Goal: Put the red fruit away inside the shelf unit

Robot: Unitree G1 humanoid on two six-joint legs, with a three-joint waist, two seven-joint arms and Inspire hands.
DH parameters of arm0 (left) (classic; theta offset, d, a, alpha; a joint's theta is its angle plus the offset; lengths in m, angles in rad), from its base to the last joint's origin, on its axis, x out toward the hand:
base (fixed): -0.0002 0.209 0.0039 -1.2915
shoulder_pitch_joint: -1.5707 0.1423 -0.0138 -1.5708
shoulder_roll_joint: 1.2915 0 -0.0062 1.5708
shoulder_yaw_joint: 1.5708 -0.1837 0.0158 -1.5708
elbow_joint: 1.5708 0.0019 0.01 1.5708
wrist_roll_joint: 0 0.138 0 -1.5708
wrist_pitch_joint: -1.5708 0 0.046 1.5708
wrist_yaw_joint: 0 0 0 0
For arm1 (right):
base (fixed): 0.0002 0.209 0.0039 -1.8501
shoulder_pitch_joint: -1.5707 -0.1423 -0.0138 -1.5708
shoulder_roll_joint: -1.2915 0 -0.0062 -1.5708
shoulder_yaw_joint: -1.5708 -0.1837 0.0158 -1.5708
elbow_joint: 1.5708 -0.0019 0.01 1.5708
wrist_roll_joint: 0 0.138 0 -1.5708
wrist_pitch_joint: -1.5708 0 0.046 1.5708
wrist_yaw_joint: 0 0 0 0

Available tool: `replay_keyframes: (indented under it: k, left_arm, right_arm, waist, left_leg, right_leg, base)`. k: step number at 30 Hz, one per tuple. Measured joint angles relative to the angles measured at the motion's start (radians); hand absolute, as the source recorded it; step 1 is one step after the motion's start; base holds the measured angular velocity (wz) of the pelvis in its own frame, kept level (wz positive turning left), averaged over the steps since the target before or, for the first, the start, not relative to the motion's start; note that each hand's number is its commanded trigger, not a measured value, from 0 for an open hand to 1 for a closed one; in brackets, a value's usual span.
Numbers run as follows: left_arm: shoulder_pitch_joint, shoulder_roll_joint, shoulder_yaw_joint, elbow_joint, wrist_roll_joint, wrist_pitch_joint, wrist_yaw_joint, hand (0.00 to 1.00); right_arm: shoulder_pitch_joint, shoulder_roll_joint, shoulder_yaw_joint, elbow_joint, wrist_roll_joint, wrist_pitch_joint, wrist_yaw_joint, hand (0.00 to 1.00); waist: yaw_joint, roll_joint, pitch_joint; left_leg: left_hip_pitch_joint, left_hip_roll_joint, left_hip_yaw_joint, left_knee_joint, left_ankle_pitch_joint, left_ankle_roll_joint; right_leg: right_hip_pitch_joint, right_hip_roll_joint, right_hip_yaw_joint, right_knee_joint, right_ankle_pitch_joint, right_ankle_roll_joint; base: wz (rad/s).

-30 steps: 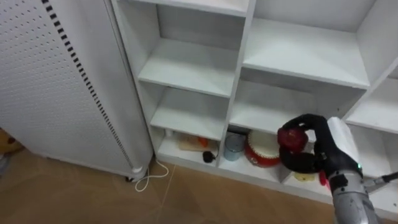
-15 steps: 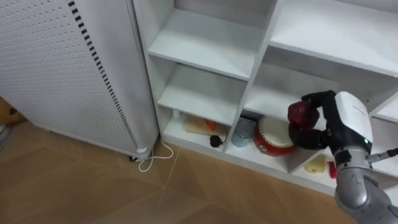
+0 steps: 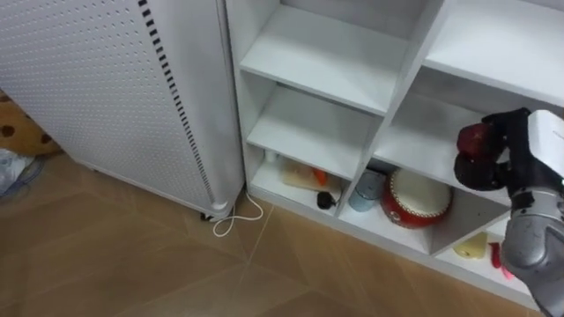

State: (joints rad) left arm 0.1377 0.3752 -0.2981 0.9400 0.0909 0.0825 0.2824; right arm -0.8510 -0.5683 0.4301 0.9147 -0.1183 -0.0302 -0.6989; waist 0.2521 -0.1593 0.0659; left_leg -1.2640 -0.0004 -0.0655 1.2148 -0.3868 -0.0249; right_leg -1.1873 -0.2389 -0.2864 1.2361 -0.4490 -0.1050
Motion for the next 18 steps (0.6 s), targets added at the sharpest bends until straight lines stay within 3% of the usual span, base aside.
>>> replay_keyframes:
  k: [4,7,8,9,10,16,18]
  left_arm:
    - [0.009,0.018,0.001,-0.024,-0.002,0.004,0.02,0.0]
    - [0.033,0.048,0.004,-0.065,-0.003,0.005,0.02,0.0]
    - [0.036,0.055,0.006,-0.069,-0.012,0.005,0.02,0.0]
    - [0.036,0.062,0.011,-0.076,-0.017,0.005,0.02,0.0]
    - [0.037,0.066,0.011,-0.079,-0.017,0.004,0.02,0.0]
    - [0.075,0.079,0.02,-0.112,-0.011,0.004,0.011,0.0]
    - [0.105,0.085,0.022,-0.148,-0.01,0.009,0.01,0.0]
  right_arm:
    - [-0.014,-0.021,0.021,0.039,0.035,0.015,-0.012,1.0]
    - [-0.021,-0.032,0.021,0.055,0.041,0.025,-0.014,1.0]
    - [-0.021,-0.038,0.021,0.056,0.052,0.026,-0.016,0.92]
    - [-0.023,-0.046,0.022,0.056,0.065,0.026,-0.02,0.58]
    - [-0.023,-0.049,0.024,0.057,0.072,0.028,-0.019,0.0]
    - [-0.034,-0.079,0.031,0.118,0.113,0.03,-0.02,0.0]
    - [-0.034,-0.104,0.031,0.139,0.119,0.032,-0.019,0.0]
  waist:
    - [0.002,0.0,0.0002]
    - [0.003,0.0,0.0003]
    - [0.004,0.0,0.0003]
    - [0.004,0.0,0.0003]
    - [0.004,0.0,0.0003]
    - [0.029,0.008,0.0045]
    - [0.034,0.011,0.0068]
  left_leg:
    - [-0.011,-0.007,-0.015,0.009,-0.002,-0.003]
    - [-0.02,-0.008,-0.022,0.032,-0.009,0.001]
    - [-0.021,-0.01,-0.022,0.041,-0.014,0.0]
    - [-0.023,-0.012,-0.022,0.046,-0.017,0.001]
    - [-0.025,-0.012,-0.022,0.05,-0.019,0.002]
    - [-0.036,-0.017,-0.013,0.102,-0.042,0.015]
    - [-0.041,-0.031,-0.002,0.122,-0.047,0.022]
  right_leg:
    - [0.001,-0.005,-0.013,0.003,-0.002,0.001]
    - [0.0,-0.005,-0.018,0.017,-0.007,0.005]
    - [-0.001,-0.007,-0.016,0.025,-0.013,0.01]
    - [-0.002,-0.009,-0.016,0.029,-0.015,0.014]
    - [-0.003,-0.01,-0.015,0.033,-0.017,0.016]
    - [-0.018,-0.026,0.0,0.084,-0.035,0.025]
    - [-0.03,-0.043,0.016,0.115,-0.05,0.034]
  base:
    - [0.06]
    - [0.0]
    - [0.0]
    - [0.0]
    - [0.0]
    - [-0.02]
    - [0.11]
